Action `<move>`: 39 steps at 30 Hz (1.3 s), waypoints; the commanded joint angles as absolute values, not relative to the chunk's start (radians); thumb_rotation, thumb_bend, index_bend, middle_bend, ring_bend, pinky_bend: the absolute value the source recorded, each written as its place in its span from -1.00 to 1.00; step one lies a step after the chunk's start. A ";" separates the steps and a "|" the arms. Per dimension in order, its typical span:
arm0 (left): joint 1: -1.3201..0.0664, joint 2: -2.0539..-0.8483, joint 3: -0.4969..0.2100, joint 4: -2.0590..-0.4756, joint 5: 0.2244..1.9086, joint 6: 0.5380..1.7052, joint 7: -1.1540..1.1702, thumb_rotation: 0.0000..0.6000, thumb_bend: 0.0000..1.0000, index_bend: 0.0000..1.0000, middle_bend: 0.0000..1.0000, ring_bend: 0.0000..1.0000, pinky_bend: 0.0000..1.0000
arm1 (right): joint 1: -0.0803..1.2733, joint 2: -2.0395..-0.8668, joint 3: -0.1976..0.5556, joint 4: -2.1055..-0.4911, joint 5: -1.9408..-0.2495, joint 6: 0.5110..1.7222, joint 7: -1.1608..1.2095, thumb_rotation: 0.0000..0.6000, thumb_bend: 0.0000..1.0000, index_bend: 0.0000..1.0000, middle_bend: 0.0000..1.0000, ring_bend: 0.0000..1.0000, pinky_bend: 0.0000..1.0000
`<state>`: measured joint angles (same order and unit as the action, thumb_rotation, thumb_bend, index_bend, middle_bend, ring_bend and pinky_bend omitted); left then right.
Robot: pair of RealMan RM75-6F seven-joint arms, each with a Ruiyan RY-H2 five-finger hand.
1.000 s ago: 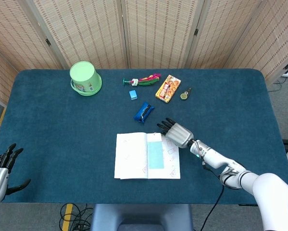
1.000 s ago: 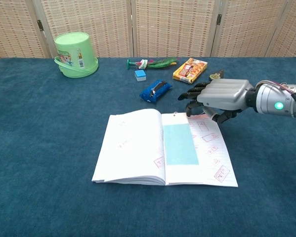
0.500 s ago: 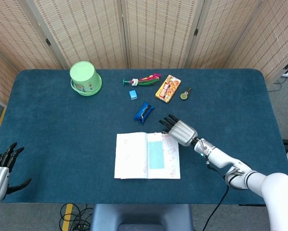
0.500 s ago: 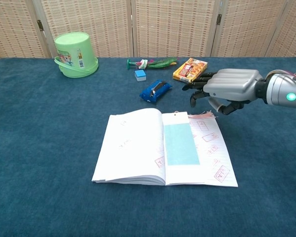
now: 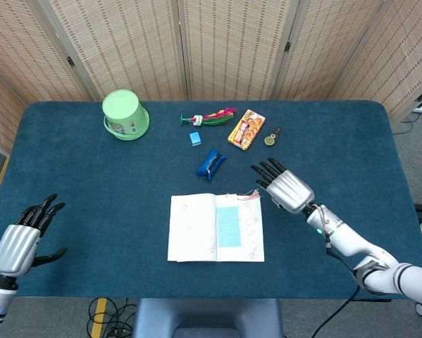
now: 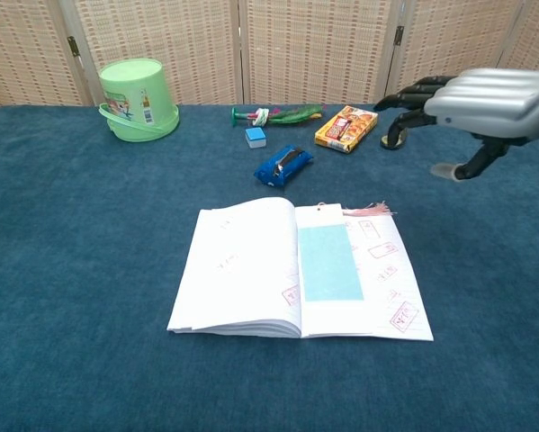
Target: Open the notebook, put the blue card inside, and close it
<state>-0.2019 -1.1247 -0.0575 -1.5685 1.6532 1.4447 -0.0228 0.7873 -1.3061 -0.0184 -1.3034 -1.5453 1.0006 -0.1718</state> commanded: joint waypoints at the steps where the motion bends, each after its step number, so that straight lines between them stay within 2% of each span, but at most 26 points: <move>1: -0.256 -1.153 -0.063 -1.518 1.701 1.410 -0.061 1.00 -0.65 -0.70 -0.89 -0.64 -0.57 | 0.705 -1.201 -0.010 -1.437 -1.489 1.071 -0.275 1.00 -0.46 -0.56 -0.96 -1.00 -1.00; 10: -0.388 -1.260 -0.051 -1.377 1.818 1.353 -0.084 1.00 -0.66 -0.70 -0.89 -0.64 -0.57 | 0.579 -1.119 -0.029 -1.582 -1.499 1.207 -0.335 1.00 -0.67 -0.65 -0.96 -1.00 -1.00; 16: -0.459 -1.361 -0.046 -1.272 1.860 1.334 -0.070 1.00 -0.67 -0.71 -0.89 -0.64 -0.57 | 0.524 -1.114 -0.043 -1.609 -1.540 1.264 -0.323 1.00 -0.70 -0.67 -0.96 -1.00 -1.00; 31: -0.520 -1.522 0.031 -1.181 1.897 1.301 -0.003 1.00 -0.72 -0.72 -0.89 -0.64 -0.57 | 0.475 -1.129 -0.032 -1.599 -1.579 1.273 -0.301 1.00 -0.71 -0.67 -0.96 -1.00 -1.00; 39: -0.542 -1.597 0.041 -1.167 1.873 1.266 0.033 1.00 -0.72 -0.72 -0.89 -0.64 -0.57 | 0.455 -1.131 -0.024 -1.588 -1.585 1.277 -0.283 1.00 -0.71 -0.67 -0.96 -1.00 -1.00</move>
